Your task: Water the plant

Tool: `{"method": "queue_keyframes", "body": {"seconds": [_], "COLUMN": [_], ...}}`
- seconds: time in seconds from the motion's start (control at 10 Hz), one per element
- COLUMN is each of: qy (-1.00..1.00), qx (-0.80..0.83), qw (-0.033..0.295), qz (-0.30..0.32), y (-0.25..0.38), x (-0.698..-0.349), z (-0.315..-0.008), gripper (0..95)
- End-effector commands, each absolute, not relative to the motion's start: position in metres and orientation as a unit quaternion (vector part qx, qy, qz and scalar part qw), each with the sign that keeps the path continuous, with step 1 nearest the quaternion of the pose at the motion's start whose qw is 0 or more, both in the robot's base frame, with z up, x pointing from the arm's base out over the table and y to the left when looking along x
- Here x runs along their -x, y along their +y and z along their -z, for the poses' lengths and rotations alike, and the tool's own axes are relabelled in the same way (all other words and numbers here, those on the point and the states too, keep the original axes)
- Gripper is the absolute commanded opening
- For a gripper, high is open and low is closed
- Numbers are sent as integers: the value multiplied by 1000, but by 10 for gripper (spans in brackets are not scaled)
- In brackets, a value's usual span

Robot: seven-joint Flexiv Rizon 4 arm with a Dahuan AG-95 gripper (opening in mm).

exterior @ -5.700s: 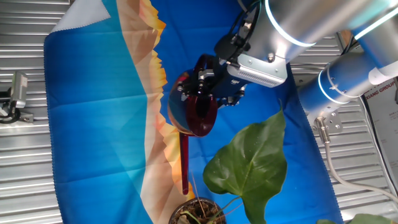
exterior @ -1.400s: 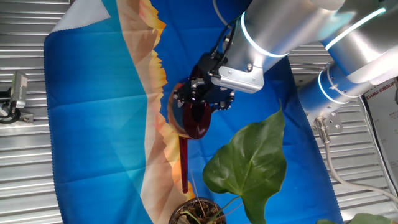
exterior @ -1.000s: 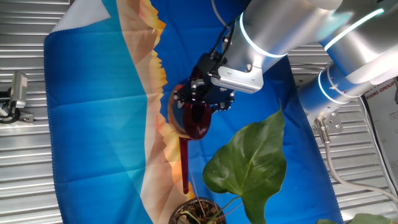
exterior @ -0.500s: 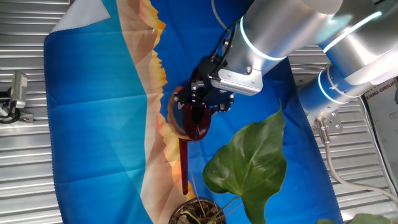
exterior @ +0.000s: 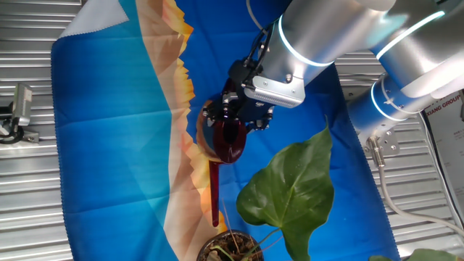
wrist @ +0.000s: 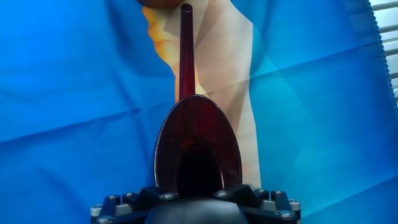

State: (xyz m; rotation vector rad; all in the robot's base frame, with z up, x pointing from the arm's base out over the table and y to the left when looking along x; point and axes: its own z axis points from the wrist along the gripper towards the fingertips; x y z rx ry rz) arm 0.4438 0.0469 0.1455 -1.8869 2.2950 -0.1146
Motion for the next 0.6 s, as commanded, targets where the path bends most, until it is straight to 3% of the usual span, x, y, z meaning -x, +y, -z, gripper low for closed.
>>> {"method": "queue_keyframes", "body": {"seconds": [0.1, 0.4, 0.5, 0.6], "qy": [769, 767, 767, 766], "qx": [633, 635, 635, 636], "qw": [84, 87, 87, 87], "qz": [37, 36, 35, 35], "y": [47, 46, 46, 46], "x": [-444, -444, -444, -444], "z": [-147, -147, -147, -147], "gripper": [0, 0, 190, 190]}}
